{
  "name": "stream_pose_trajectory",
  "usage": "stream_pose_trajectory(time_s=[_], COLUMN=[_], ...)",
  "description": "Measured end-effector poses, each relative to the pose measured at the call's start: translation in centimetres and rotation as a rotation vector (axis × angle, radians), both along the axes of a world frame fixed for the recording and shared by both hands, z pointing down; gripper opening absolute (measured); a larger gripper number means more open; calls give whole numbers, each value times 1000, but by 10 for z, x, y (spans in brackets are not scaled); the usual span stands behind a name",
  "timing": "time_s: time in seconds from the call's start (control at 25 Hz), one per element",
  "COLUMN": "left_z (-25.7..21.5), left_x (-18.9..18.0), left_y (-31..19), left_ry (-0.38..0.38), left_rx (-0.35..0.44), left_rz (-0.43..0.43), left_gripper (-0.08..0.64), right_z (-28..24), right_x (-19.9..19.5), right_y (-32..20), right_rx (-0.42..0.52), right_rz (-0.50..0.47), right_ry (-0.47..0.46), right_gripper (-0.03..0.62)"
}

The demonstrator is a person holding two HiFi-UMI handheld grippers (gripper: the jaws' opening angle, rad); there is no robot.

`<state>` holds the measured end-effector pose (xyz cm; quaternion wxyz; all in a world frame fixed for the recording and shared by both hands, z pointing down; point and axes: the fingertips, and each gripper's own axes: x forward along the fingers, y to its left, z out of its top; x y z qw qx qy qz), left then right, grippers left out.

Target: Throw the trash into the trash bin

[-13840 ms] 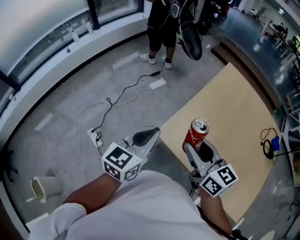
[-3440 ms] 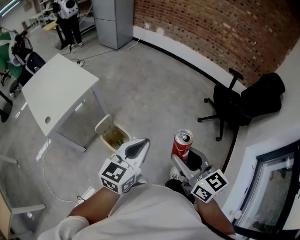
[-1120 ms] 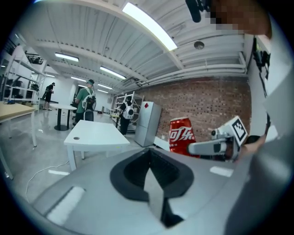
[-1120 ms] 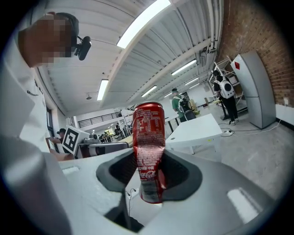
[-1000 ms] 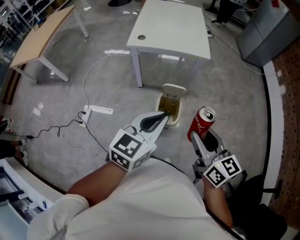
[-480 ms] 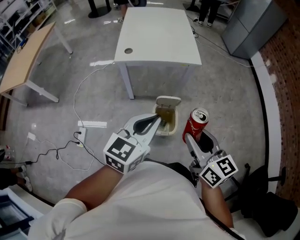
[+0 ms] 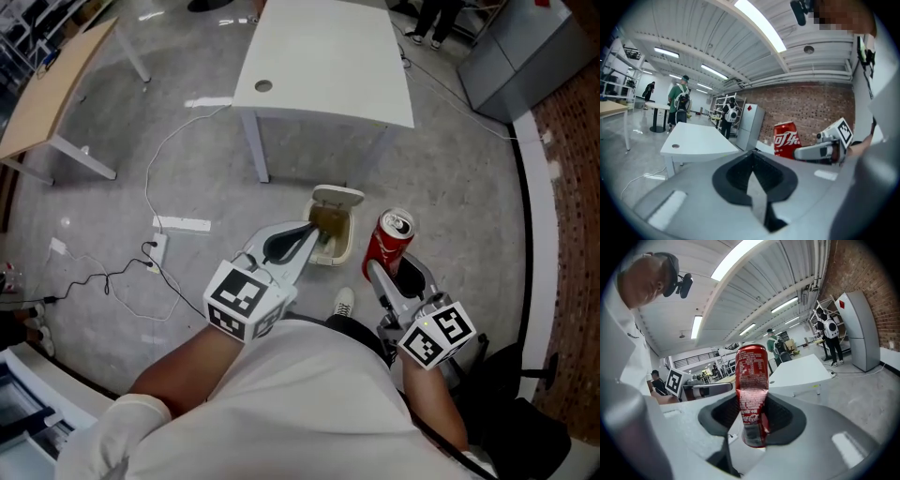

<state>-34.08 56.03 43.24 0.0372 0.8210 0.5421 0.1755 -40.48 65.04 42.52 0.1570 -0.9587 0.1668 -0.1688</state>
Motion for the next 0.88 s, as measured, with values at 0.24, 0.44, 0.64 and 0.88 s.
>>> stream_pose_trajectory(time_s=[0.24, 0.44, 0.64, 0.88], left_z=[11, 37, 95, 155], left_x=[5, 8, 0, -20], left_y=[14, 14, 24, 41], left_ry=[-4, -26, -71, -158], left_rx=[13, 69, 166, 236], left_rz=[-51, -107, -83, -56], left_gripper=[8, 8, 8, 8], right_z=[11, 48, 129, 234], right_x=[14, 15, 22, 31], right_y=[17, 14, 18, 19], right_rx=[0, 3, 10, 24], right_rz=[-71, -146, -190, -254], right_ry=[-32, -129, -273, -459], right_gripper=[161, 161, 161, 161])
